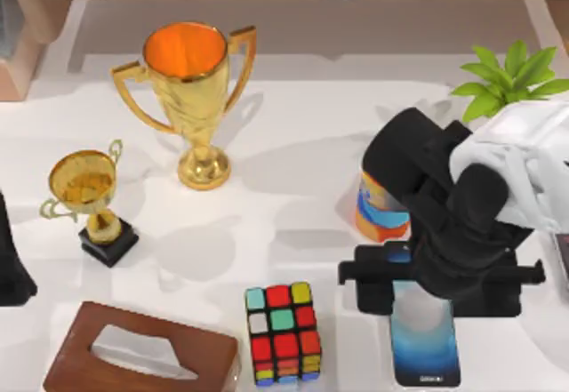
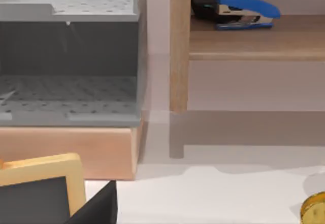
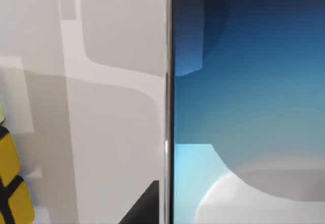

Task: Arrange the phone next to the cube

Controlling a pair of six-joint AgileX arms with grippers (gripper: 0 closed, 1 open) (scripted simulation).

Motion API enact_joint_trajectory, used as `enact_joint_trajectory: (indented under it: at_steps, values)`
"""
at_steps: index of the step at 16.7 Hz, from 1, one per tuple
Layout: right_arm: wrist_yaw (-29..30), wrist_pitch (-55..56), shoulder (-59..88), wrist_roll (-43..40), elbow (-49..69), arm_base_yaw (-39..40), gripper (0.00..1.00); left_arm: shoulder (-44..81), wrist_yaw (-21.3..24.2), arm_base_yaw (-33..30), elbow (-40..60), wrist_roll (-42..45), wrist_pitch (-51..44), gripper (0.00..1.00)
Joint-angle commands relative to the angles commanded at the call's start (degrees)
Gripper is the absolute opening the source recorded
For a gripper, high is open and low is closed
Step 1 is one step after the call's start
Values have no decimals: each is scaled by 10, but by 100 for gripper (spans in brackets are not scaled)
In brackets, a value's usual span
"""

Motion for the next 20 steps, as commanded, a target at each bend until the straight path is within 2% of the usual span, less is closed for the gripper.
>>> enact_joint_trajectory:
  at_steps: [9,20]
  values:
    - [3,13,26,0,-29,-1,0,0,0,0,0,0,0,100]
    - [3,13,26,0,-29,-1,83,0,0,0,0,0,0,100]
